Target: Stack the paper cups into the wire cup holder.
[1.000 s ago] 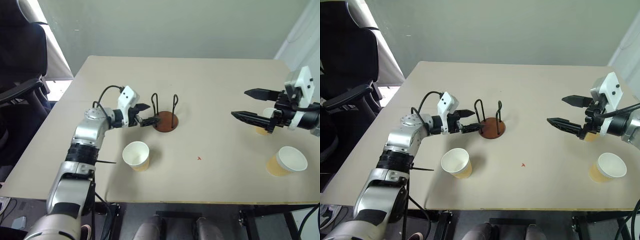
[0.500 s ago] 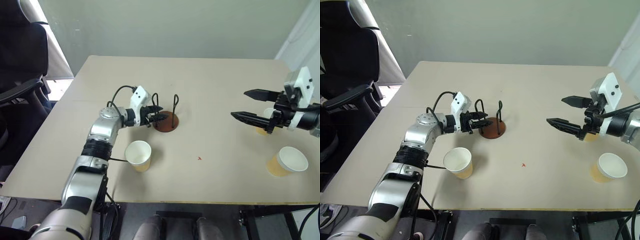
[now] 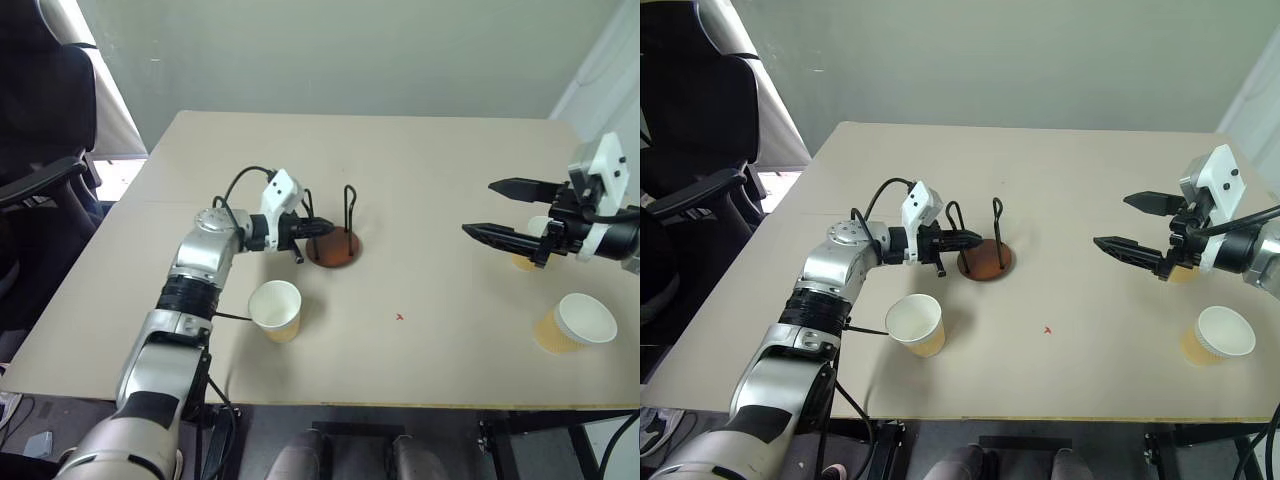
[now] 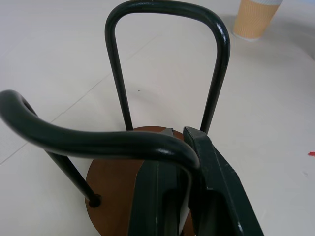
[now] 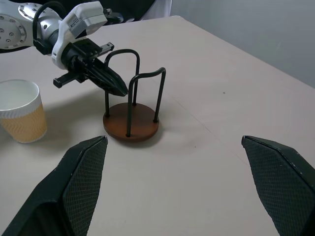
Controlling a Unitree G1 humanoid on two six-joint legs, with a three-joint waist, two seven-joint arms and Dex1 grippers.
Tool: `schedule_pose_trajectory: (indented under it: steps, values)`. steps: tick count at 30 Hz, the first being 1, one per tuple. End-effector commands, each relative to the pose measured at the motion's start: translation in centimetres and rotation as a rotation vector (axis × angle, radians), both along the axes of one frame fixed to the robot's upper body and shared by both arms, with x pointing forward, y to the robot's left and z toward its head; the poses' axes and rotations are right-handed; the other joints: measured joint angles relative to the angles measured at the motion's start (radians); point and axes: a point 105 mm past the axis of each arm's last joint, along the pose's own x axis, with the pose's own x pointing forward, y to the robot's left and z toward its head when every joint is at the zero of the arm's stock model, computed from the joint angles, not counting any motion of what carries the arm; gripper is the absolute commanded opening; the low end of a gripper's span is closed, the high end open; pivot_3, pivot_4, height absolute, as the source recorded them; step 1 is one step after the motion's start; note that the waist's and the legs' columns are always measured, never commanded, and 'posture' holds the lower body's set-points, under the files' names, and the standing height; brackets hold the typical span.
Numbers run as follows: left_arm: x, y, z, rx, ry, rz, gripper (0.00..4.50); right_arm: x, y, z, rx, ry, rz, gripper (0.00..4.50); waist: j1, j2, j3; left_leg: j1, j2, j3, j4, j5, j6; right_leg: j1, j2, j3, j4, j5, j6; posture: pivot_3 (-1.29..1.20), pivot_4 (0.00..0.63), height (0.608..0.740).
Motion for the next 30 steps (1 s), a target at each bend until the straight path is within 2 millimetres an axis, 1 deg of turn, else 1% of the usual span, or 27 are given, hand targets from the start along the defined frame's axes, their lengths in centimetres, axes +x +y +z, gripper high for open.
schedule_pose_trajectory:
  steps: [1,4,6,10,15,17,20,23,30]
  values:
    - [0.1,-0.5,3.1,-0.004,-0.112,-0.016,0.03,-0.4,-0.1,1.6,-0.003,-0.066,0.000,4.50,0.001,0.000,0.000,0.000,0.000,0.000,0.000,0.000,0.000,0.000,0.000,0.000,0.000,0.000,0.000,0.00,0.150,0.740]
    - [0.1,-0.8,4.0,-0.004,-0.142,-0.022,0.03,-0.5,-0.1,1.7,-0.009,-0.067,0.000,4.50,0.002,0.000,0.000,-0.001,0.000,0.000,0.001,0.000,0.000,0.000,0.000,0.000,0.000,0.000,0.000,0.00,0.150,0.740]
    - [-0.1,-1.4,4.8,-0.012,-0.156,-0.043,0.03,-0.6,-0.3,1.8,-0.018,-0.064,-0.003,4.50,0.003,0.000,0.000,-0.001,0.000,0.000,0.001,0.000,0.000,0.000,0.000,0.000,0.000,0.000,0.000,0.00,0.150,0.740]
    - [-1.0,-3.5,6.0,-0.034,-0.171,-0.135,0.03,-1.2,-0.8,1.5,-0.055,-0.033,0.001,4.50,0.008,0.000,0.000,-0.002,0.000,0.000,0.001,0.000,0.000,0.000,0.000,0.000,0.000,0.000,0.001,0.00,0.150,0.740]
    - [-2.6,-5.9,6.7,-0.041,-0.154,-0.267,0.03,-2.2,-1.6,1.1,-0.096,0.021,0.003,4.50,0.010,0.000,0.000,-0.003,0.000,0.000,0.001,-0.001,0.001,-0.001,0.000,0.000,0.000,-0.001,0.002,0.00,0.150,0.740]
    - [-3.2,-6.5,6.6,-0.033,-0.139,-0.314,0.03,-2.4,-2.2,0.9,-0.113,0.042,-0.016,4.50,0.009,0.000,0.000,-0.005,0.000,0.000,0.002,-0.001,0.001,-0.002,0.000,0.000,0.000,-0.001,0.002,0.00,0.150,0.740]
    - [-4.2,-7.9,5.8,0.007,-0.108,-0.411,0.03,-2.9,-3.6,1.0,-0.150,0.057,-0.066,4.50,0.012,0.000,0.000,-0.006,0.000,0.000,0.002,-0.001,0.001,-0.003,0.000,0.000,0.000,0.000,0.002,0.00,0.150,0.740]
    - [-4.6,-8.8,5.2,0.031,-0.094,-0.455,0.03,-3.4,-4.6,1.3,-0.173,0.053,-0.108,4.50,0.012,0.000,0.000,-0.006,0.000,0.000,0.002,-0.001,0.001,-0.003,-0.001,0.000,0.000,0.000,0.002,0.00,0.150,0.740]
    - [-5.4,-10.9,3.9,0.026,-0.048,-0.531,0.03,-4.7,-5.9,1.6,-0.212,0.045,-0.168,4.50,0.013,0.000,0.000,-0.006,0.000,0.001,0.002,-0.001,0.002,-0.003,-0.001,0.000,0.001,0.000,0.003,0.00,0.150,0.740]
